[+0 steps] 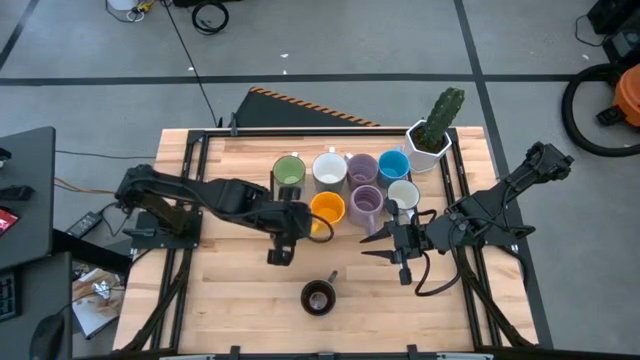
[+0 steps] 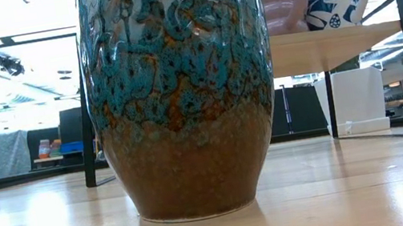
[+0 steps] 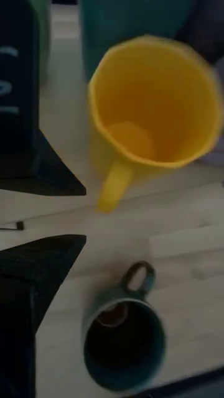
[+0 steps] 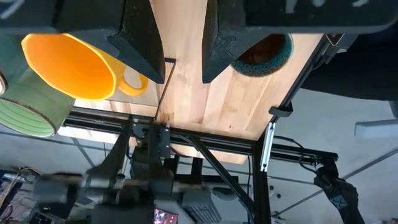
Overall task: Place coffee mugs
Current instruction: Put the yellow cup on the shelf aligned with the other light blue cup
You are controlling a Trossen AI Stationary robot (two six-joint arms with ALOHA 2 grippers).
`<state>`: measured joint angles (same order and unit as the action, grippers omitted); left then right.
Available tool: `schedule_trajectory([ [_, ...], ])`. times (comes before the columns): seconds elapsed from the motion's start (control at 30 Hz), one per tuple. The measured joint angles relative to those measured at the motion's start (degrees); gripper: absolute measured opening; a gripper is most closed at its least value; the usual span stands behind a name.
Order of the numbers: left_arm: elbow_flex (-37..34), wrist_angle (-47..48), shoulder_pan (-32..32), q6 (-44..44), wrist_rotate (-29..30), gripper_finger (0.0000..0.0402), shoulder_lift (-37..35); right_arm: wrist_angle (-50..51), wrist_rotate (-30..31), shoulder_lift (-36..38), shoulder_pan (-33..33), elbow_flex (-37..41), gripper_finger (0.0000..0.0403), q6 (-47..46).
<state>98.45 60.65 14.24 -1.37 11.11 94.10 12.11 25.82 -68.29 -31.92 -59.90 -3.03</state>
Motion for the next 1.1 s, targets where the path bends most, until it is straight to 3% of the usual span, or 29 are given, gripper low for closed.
schedule_trajectory([
  [0.3,-5.43,-3.67,-0.57,-1.0,0.4,0.0117,1.69,-0.12,0.0,0.0,0.01,-0.01,0.0112,0.02],
  [0.53,-5.33,-11.01,-0.59,-2.95,-0.87,0.0117,2.32,0.04,0.0,0.0,0.0,0.0,0.0112,-0.44],
  [1.1,-5.35,-16.11,-3.5,-2.61,0.91,0.0117,5.51,-0.31,0.0,0.0,0.0,0.0,0.0112,-0.42],
])
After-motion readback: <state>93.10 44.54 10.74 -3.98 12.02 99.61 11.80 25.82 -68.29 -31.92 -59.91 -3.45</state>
